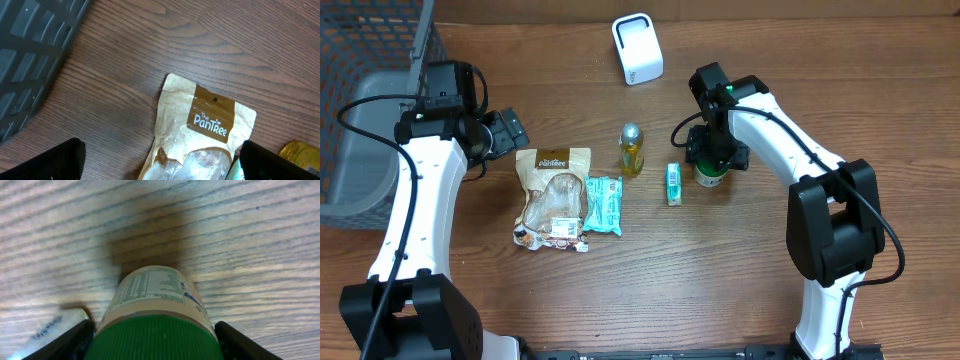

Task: Scan the item barcode
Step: 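Lift the green-capped jar with the right gripper and move it right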

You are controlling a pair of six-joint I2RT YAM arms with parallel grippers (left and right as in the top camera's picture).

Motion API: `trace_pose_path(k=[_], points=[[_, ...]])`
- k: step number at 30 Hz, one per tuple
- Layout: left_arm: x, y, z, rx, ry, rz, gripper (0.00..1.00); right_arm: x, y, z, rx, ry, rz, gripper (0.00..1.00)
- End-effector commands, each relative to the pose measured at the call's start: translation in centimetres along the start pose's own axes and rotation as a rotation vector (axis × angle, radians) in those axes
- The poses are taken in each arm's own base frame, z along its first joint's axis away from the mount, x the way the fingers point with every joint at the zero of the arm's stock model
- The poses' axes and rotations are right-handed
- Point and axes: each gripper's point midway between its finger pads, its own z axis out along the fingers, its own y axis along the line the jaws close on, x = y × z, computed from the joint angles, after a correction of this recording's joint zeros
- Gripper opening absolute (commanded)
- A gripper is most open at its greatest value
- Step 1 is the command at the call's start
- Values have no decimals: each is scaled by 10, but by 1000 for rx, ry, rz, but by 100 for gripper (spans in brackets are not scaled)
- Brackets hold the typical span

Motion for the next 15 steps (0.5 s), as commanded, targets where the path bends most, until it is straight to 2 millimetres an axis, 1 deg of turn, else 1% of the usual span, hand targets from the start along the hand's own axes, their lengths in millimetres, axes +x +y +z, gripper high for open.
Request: trace_pose_path(k=[1, 6, 8, 10, 12, 15], points=[[-5, -3, -7, 14, -20, 8, 100, -1, 1, 1, -8, -4, 86, 87], [-5, -3, -7, 14, -20, 8, 100, -3, 1, 2, -11, -11, 107, 93], [-5, -3, -7, 14, -20, 8, 100, -2, 1, 5, -12, -12, 107, 94], [-5, -3, -7, 14, -20, 8, 100, 0, 1, 9, -11, -10, 107, 94], [-5, -3, -7, 14, -20, 8, 100, 3, -1, 20, -12, -12, 107, 94], [-5, -3, -7, 14, -20, 8, 100, 3, -1, 26, -15, -16, 107, 94]])
